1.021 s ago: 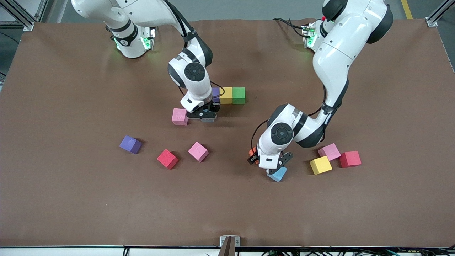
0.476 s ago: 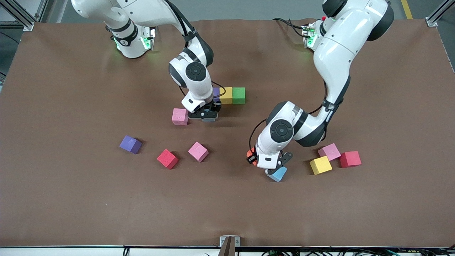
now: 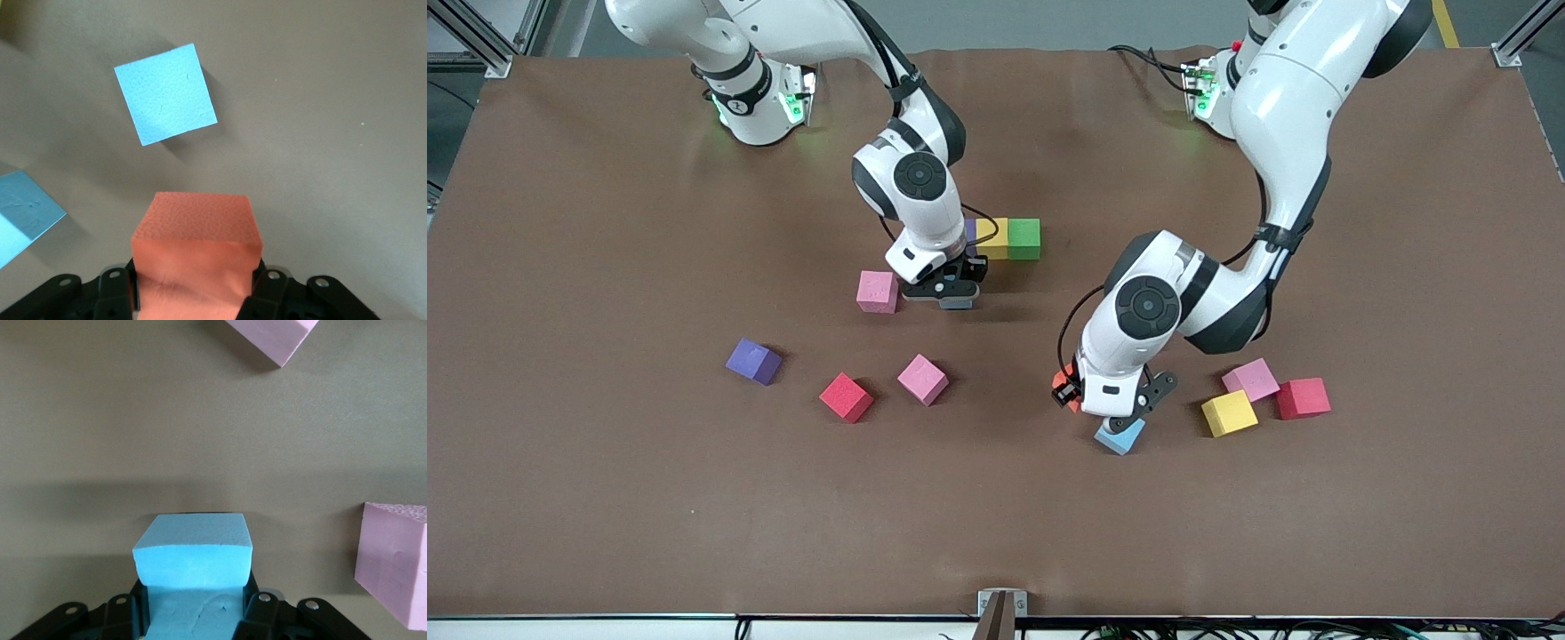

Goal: Arrange 11 blocks into digit 3

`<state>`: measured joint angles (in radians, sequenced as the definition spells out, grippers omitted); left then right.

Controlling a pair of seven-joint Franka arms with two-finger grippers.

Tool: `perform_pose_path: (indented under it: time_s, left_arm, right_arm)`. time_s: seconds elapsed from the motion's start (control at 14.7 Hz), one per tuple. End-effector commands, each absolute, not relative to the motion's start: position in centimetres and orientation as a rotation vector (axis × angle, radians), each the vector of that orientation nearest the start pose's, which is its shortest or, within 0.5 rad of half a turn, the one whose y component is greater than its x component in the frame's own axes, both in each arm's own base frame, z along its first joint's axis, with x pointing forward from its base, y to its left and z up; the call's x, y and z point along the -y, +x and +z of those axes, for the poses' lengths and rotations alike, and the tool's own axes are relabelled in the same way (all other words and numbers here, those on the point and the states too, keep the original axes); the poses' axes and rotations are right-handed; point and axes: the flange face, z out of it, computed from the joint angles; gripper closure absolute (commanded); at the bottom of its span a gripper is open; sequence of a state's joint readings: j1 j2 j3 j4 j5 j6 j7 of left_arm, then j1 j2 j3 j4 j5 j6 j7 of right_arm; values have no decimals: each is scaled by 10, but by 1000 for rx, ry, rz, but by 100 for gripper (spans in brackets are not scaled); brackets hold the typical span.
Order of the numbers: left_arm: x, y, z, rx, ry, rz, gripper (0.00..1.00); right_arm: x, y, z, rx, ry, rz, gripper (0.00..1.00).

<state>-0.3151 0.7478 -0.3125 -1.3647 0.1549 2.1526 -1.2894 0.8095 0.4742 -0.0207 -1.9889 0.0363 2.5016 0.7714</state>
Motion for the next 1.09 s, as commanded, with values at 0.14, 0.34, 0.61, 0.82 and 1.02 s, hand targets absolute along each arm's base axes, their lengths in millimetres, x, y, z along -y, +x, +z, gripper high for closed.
perform_pose_path:
  time_s: [0.14,0.34,0.61,0.82,1.02]
  left_arm:
    - [383,628,303,1045,-3055,44,100]
    - [387,626,301,1048,-3053,54,100]
    - [385,627,303,1111,-3036,62,100]
    - [387,626,303,1114,-3033,57,100]
    - [387,626,303,1119,-3032,61,100]
  right_arm:
    - [-447,424,224,25,-3106,-20,96]
    - [-447,422,222,17,-3110,-15,96]
    - [-449,413,218,30,-3130,19,96]
    - [-450,407,214,33,-3136,30,96]
    - [-446,404,208,30,-3140,37,96]
